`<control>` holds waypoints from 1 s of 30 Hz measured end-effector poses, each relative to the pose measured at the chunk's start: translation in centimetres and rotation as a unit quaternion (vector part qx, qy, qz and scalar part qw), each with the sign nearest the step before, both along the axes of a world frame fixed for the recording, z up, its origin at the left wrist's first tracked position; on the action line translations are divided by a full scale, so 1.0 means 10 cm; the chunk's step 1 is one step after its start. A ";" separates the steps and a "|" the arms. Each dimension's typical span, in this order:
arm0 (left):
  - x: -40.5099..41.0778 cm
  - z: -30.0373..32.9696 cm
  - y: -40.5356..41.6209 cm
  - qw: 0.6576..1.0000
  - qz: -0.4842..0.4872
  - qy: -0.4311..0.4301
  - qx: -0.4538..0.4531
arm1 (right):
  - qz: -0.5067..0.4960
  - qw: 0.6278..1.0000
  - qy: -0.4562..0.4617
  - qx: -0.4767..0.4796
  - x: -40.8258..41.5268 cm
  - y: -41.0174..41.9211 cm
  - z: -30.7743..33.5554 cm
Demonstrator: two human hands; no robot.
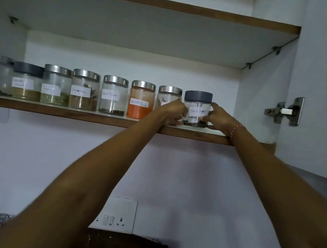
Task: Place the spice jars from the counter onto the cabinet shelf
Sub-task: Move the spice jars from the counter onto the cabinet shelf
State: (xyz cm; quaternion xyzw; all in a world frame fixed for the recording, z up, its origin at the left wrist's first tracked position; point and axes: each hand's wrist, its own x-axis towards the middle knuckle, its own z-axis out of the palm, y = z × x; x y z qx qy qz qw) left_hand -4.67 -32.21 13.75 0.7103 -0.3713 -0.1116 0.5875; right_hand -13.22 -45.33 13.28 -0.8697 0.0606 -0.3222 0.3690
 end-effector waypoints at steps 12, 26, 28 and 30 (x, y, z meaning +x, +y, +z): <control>0.02 -0.04 0.03 0.994 0.101 -0.040 -0.025 | -0.048 0.997 0.054 -0.005 0.05 -0.03 0.00; -1.25 -3.14 0.25 0.934 0.168 -0.297 -0.101 | -0.235 0.905 -0.350 -0.059 -0.84 0.91 -2.39; -1.47 -3.86 0.35 0.958 0.110 -0.263 -0.039 | -0.257 0.927 -0.274 -0.012 -1.05 0.98 -3.16; -1.70 -4.43 0.49 0.975 0.054 -0.217 0.000 | -0.272 0.943 -0.192 0.015 -1.32 1.03 -3.85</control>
